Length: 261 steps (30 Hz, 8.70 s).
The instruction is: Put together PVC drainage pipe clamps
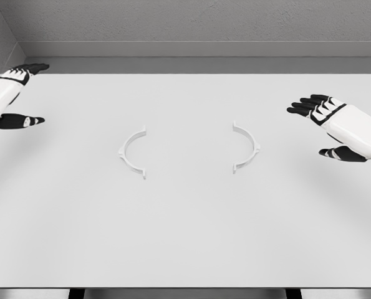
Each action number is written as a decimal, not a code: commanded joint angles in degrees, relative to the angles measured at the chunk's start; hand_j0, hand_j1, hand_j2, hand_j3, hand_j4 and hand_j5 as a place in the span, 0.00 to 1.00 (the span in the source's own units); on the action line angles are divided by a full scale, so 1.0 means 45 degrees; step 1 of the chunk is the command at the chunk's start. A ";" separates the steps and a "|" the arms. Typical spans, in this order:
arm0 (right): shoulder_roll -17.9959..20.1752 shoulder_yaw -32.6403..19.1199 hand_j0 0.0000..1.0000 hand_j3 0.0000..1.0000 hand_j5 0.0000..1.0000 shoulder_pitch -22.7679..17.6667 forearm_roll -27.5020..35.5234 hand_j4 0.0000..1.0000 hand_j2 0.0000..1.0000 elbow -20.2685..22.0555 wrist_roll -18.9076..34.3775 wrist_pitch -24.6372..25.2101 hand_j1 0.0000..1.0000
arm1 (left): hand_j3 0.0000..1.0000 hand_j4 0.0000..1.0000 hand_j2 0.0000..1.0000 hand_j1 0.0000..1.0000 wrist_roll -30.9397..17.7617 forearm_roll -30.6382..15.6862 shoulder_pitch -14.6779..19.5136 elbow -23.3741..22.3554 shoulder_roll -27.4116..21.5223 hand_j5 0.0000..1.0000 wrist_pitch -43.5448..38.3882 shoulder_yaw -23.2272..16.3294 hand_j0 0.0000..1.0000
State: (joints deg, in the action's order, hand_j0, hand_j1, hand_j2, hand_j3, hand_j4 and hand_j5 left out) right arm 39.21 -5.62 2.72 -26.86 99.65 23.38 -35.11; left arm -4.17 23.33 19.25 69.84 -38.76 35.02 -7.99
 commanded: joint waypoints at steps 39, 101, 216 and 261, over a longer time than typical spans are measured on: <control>-0.3382 0.4041 1.00 1.00 1.00 0.4902 -0.2254 1.00 1.00 -0.5699 0.1600 0.0225 1.00 | 1.00 1.00 1.00 1.00 0.0008 -0.0009 -0.0098 0.1433 0.0899 1.00 -0.0005 -0.3243 1.00; -0.4359 0.4724 1.00 1.00 1.00 0.6152 -0.2411 1.00 1.00 -0.7027 0.1659 0.0518 1.00 | 1.00 1.00 1.00 1.00 0.0008 0.0088 0.0645 -0.0599 0.2677 1.00 -0.0005 -0.3712 1.00; -0.4339 -0.3654 1.00 1.00 1.00 0.2227 -0.1141 1.00 1.00 -0.2984 0.2581 0.0026 1.00 | 1.00 1.00 1.00 1.00 0.0008 0.0362 0.2285 -0.2903 0.4884 1.00 -0.0005 -0.3243 1.00; -0.4339 -0.3205 1.00 1.00 1.00 0.2363 -0.0945 1.00 1.00 -0.2320 0.2581 0.0026 1.00 | 1.00 1.00 1.00 1.00 0.0008 0.0538 0.2090 -0.3294 0.5762 1.00 -0.0005 -0.3224 1.00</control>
State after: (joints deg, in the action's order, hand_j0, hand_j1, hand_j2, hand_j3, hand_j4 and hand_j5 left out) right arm 19.64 -20.13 13.01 -31.27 89.47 35.03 -35.17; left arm -4.17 26.11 28.65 54.95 -13.10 35.02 -22.55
